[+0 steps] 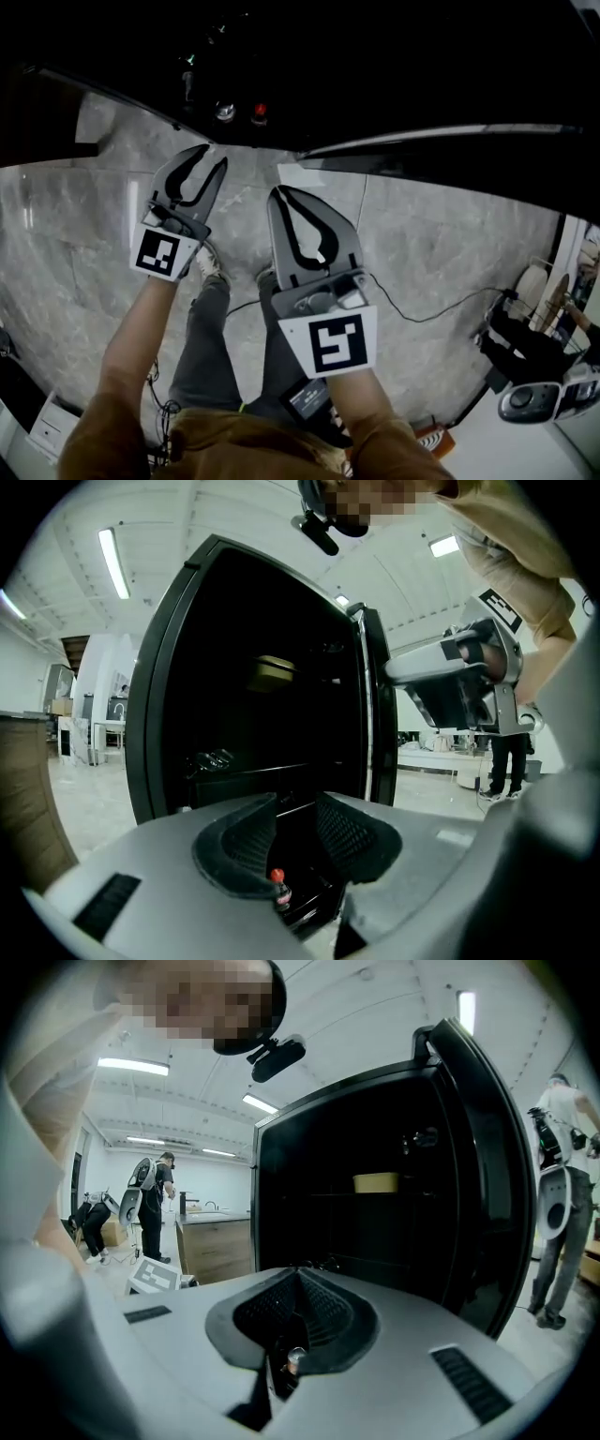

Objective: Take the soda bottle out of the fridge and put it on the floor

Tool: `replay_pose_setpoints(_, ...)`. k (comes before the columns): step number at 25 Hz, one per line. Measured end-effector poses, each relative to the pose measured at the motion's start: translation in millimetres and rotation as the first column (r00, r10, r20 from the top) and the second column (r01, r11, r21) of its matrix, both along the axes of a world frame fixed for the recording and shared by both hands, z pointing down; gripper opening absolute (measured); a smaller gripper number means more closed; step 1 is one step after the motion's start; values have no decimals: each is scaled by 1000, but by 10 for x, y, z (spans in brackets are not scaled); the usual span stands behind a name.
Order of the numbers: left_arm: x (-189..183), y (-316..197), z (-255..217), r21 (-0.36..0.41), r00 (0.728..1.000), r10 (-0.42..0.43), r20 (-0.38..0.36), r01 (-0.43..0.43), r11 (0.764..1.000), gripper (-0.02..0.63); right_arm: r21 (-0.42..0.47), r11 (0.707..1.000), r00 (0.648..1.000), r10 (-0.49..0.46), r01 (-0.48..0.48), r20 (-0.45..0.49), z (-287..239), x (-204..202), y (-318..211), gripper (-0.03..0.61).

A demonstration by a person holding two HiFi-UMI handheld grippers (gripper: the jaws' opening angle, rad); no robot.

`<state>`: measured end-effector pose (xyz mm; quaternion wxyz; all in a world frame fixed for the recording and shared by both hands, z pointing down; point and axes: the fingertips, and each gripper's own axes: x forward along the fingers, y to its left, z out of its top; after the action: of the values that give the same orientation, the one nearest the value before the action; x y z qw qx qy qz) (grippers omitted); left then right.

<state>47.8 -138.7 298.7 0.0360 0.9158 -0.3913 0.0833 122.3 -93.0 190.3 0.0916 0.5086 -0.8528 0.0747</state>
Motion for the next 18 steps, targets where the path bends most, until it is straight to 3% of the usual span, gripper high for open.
replay_pose_setpoints(11,146,-104,608,17,998,49,43,-49,999,153,24,999,999,-29,30,-29,546,-7,-33,2)
replay_pose_setpoints(18,158,-248,1117,-1,999,28,23,-28,1000,190,25,998,997,-54,55,-63,1024,-9,-63,2)
